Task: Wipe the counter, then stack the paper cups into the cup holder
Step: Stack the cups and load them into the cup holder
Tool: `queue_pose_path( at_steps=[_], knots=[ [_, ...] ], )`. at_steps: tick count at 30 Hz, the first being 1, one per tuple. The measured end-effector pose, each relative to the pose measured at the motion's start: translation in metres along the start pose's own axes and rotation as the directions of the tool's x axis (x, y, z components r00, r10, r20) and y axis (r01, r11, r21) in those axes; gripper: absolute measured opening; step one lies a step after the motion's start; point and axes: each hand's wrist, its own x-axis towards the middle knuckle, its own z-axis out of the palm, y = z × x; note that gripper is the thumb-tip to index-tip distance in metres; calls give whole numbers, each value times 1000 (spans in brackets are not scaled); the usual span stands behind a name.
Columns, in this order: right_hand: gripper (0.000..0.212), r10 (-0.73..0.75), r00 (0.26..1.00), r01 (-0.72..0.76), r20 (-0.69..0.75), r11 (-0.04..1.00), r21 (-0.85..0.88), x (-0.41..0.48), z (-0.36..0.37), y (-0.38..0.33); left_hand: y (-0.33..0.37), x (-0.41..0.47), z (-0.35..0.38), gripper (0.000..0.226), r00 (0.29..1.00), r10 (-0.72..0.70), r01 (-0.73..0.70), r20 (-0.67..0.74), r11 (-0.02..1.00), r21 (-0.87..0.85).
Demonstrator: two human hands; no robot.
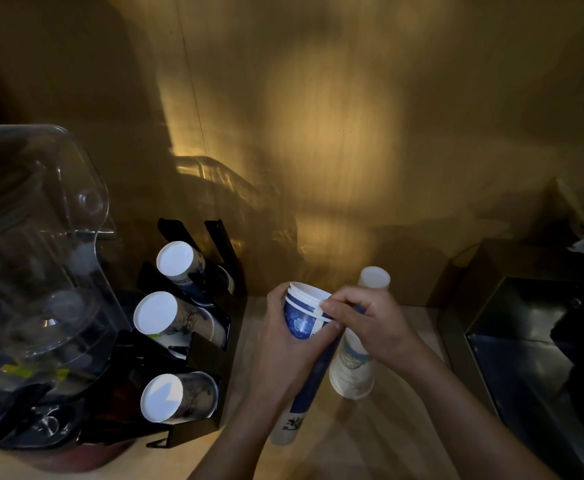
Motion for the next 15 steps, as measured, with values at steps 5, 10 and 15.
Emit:
queue_pose_path(
  at_steps=[5,10,15],
  knots=[
    [24,-12,999,10,-36,998,-63,-4,-1,2,3,-1,0,57,999,3,-2,37,1000,-17],
    [24,33,958,-30,-283,999,15,6,-18,5,-10,-5,-3,62,998,-21,18,57,999,41],
    [28,-23,871,84,-490,991,103,14,-48,8,-19,-6,-7,70,999,-38,37,23,998,47]
  ],
)
